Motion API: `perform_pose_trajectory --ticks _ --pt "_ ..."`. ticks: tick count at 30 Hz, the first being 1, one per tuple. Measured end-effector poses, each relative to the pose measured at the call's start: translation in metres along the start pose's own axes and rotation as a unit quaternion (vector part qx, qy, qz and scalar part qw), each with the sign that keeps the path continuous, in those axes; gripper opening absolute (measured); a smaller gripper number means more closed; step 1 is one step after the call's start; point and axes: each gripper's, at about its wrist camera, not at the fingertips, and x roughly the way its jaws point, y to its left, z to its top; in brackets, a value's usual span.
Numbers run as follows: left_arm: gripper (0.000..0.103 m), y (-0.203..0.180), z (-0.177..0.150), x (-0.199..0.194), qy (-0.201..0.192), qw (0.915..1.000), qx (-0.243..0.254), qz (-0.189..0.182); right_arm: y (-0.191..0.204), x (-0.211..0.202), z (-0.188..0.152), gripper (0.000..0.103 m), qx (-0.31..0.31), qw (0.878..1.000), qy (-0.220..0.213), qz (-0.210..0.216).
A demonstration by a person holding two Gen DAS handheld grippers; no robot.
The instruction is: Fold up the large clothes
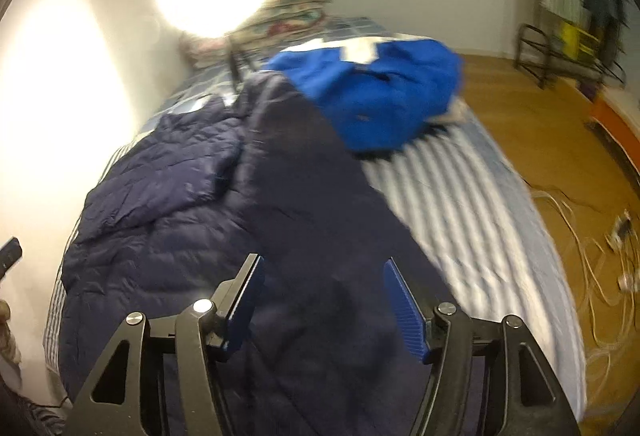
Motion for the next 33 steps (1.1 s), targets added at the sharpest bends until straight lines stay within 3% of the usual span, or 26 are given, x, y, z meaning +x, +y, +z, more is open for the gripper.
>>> perform_pose_trajectory --ticks 4,7,11,15,17,20,24,33 --pt "0.066 -0.072 -0.019 0.002 0.018 0.9963 0.046 -0.071 -0.041 -0.035 -0.025 0.065 0.032 0.999 -0.009 -0.021" --pt "0.066 -0.131 -0.033 0.008 0.037 0.9878 0.083 -0.127 -0.061 -0.054 -0.043 0.065 0.036 0.998 -0.016 -0.044" --pt "0.066 -0.221 -0.049 0.024 0.069 0.9704 0.130 -0.192 -0.087 -0.062 -0.056 0.065 0.063 0.996 -0.026 -0.059" --pt "0.066 -0.298 -0.063 0.046 0.105 0.9522 0.163 -0.236 -0.103 -0.058 -0.058 0.065 0.073 0.993 -0.030 -0.092" --pt "0.066 -0.332 -0.070 0.060 0.126 0.9432 0.175 -0.253 -0.108 -0.060 -0.056 0.064 0.078 0.992 -0.033 -0.088" --pt "0.066 -0.371 -0.078 0.076 0.143 0.9325 0.199 -0.265 -0.117 -0.063 -0.054 0.064 0.088 0.991 -0.040 -0.087" --pt "0.066 -0.405 -0.090 0.093 0.156 0.9257 0.228 -0.258 -0.129 -0.063 -0.053 0.064 0.103 0.991 -0.041 -0.081" --pt "0.066 -0.440 -0.111 0.121 0.177 0.9114 0.287 -0.236 -0.157 -0.069 -0.054 0.064 0.144 0.985 -0.052 -0.074"
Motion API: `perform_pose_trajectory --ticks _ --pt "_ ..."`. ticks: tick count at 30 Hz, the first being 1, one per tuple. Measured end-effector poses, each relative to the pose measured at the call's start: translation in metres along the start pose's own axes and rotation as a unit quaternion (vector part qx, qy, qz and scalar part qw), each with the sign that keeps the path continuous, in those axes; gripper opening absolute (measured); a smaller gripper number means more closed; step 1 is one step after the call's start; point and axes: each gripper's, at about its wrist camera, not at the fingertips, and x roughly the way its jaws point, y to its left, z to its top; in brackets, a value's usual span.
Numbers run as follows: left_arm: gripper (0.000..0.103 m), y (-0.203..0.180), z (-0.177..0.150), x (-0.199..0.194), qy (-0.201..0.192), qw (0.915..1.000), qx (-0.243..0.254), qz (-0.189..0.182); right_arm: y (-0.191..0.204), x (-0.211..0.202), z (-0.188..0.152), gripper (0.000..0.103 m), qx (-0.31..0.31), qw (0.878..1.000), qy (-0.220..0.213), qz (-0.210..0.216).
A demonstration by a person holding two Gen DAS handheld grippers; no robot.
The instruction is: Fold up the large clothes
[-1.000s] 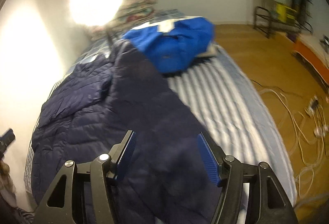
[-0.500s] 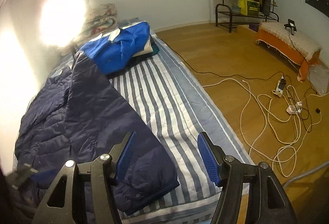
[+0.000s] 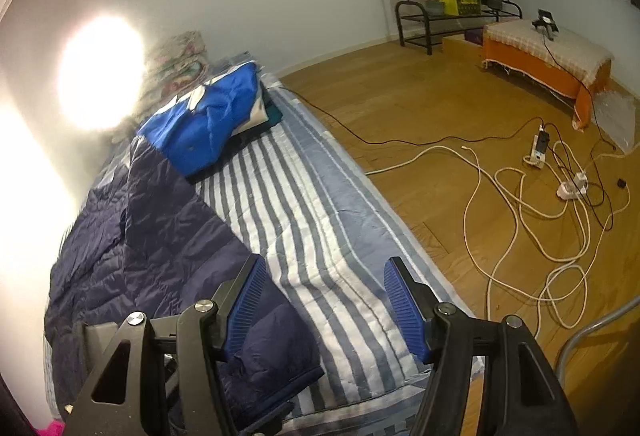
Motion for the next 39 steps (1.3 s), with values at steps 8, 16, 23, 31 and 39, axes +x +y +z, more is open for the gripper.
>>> perform_pose_trajectory --ticks 8,16,23,31,39 --pt "0.048 0.013 0.008 0.009 0.006 0.9992 -0.038 -0.009 -0.006 -0.002 0.006 0.065 0.020 1.000 -0.007 0.011" --pt "0.008 0.060 0.015 -0.039 -0.034 0.9917 -0.112 -0.053 0.010 -0.002 0.010 0.065 0.021 0.999 -0.013 0.032" --pt "0.008 0.127 -0.001 -0.115 -0.101 0.9787 -0.174 -0.043 0.038 0.003 0.013 0.065 -0.003 0.999 -0.010 0.047" --pt "0.008 0.229 -0.045 -0.188 -0.155 0.9547 -0.254 0.006 0.090 0.019 0.010 0.055 -0.037 0.996 0.014 0.081" --pt "0.008 0.323 -0.103 -0.230 -0.183 0.9281 -0.314 0.078 0.172 0.045 -0.001 0.040 -0.103 0.986 0.051 0.120"
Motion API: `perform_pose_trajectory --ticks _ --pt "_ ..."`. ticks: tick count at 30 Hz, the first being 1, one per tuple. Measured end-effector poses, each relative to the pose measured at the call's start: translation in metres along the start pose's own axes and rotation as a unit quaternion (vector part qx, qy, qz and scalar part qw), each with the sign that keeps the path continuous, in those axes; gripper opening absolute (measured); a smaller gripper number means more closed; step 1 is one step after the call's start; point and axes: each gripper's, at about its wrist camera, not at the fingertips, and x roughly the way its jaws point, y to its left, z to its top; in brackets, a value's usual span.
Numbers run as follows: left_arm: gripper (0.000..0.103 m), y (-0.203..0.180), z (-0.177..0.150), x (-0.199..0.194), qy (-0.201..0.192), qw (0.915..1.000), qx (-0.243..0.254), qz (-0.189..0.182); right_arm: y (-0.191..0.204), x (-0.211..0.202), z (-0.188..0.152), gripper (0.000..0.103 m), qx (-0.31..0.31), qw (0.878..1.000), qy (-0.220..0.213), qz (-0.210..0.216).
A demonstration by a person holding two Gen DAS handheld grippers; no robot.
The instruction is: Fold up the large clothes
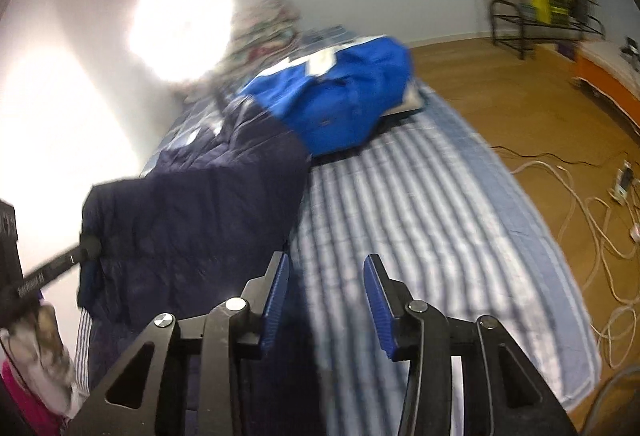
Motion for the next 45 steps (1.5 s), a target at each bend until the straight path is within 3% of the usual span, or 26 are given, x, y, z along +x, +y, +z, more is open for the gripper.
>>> perform_pose_trajectory --ticks 9,16,22,29,35,38,45 --pt "0.007 0.107 0.006 -0.008 -0.027 0.9948 -0.031 0.093 0.068 0.071 0.011 0.039 -0.048 0.998 0.043 0.021" --pt "0.007 0.188 0.010 -0.010 -0.040 0.9850 -0.081 0.148 0.103 0.117 0.020 0.039 -0.071 0.995 0.067 0.018" --pt "0.007 0.251 0.007 0.010 -0.026 0.9752 -0.124 0.181 0.120 0.141 0.026 0.039 -0.081 0.994 0.075 0.016" --pt "0.007 0.281 0.006 0.035 -0.020 0.9711 -0.131 0.199 0.130 0.163 0.024 0.039 -0.101 0.991 0.088 -0.010" --pt "0.008 0.300 -0.006 0.061 0.010 0.9669 -0.145 0.210 0.120 0.175 0.025 0.039 -0.098 0.990 0.098 -0.026" --pt "0.008 0.299 -0.008 0.071 0.016 0.9686 -0.112 0.221 0.112 0.178 0.024 0.039 -0.086 0.991 0.103 -0.028" --pt "0.008 0.303 0.009 0.078 -0.009 0.9681 -0.097 0.231 0.106 0.181 0.018 0.039 -0.088 0.989 0.109 -0.041"
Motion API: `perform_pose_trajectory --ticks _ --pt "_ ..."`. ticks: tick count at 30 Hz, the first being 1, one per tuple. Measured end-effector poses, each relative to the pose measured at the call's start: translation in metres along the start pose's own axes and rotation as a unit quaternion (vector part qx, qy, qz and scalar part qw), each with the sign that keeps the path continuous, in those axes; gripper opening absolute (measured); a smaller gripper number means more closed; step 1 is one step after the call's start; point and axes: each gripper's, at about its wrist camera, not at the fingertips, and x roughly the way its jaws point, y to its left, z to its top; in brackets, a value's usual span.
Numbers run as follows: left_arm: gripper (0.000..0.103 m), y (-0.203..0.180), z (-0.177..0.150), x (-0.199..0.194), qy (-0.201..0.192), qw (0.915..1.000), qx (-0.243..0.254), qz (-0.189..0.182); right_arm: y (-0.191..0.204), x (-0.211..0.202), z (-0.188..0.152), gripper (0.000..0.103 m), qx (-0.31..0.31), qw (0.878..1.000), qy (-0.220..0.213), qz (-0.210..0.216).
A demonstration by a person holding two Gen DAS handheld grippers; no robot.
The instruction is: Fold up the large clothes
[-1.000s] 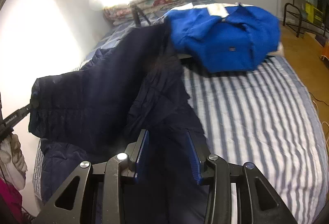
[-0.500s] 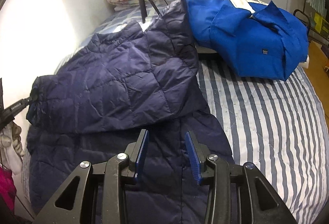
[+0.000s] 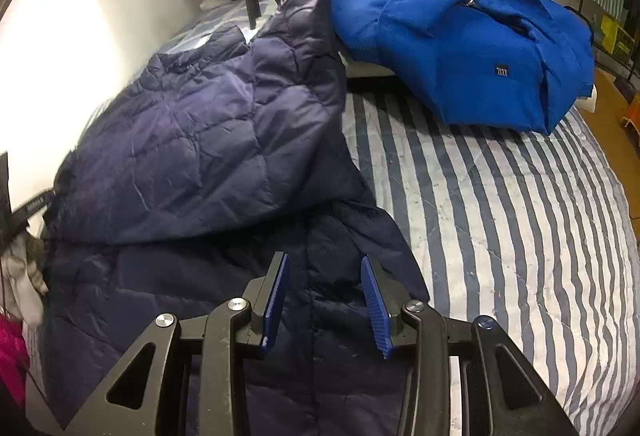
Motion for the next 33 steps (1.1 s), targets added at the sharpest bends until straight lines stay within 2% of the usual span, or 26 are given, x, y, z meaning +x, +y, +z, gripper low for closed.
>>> perform_pose_trajectory --ticks 5,9,12,14,16,18,20,22,28,33 --pt "0.008 -0.011 0.023 0.011 -0.014 0.9993 0.029 0.020 0.000 0.005 -0.002 0.039 -0.004 1.000 0.004 -0.006" --pt "0.008 -0.010 0.027 0.035 0.011 0.9988 0.028 0.039 0.002 0.005 -0.001 0.039 -0.008 1.000 0.004 -0.008" --pt "0.012 -0.011 0.023 0.043 0.023 0.9981 0.029 0.049 0.000 0.003 -0.001 0.039 -0.012 1.000 0.003 -0.009" --pt "0.020 -0.011 0.023 0.039 0.028 0.9975 0.030 0.056 -0.003 -0.002 -0.002 0.039 -0.010 1.000 0.000 -0.008" --pt "0.032 -0.008 0.026 0.027 0.025 0.9979 0.028 0.054 -0.006 -0.010 -0.003 0.039 -0.009 1.000 -0.007 -0.005" --pt "0.038 -0.003 0.028 0.003 0.014 0.9988 0.016 0.045 -0.008 -0.019 -0.006 0.041 -0.015 1.000 -0.013 -0.002" --pt "0.043 0.000 0.027 -0.021 0.006 0.9994 0.008 0.032 -0.009 -0.031 -0.011 0.048 -0.025 0.999 -0.025 0.000" --pt "0.051 0.004 0.020 -0.053 0.000 0.9999 0.006 0.013 -0.011 -0.043 -0.017 0.060 -0.037 0.999 -0.038 0.000" --pt "0.065 0.022 -0.028 -0.146 0.006 0.9995 0.001 -0.032 -0.026 -0.089 -0.052 0.079 -0.090 0.994 -0.068 0.010" --pt "0.066 0.037 -0.095 -0.196 0.042 0.9986 0.013 -0.028 -0.055 -0.103 -0.093 0.080 -0.085 0.995 -0.040 0.036"
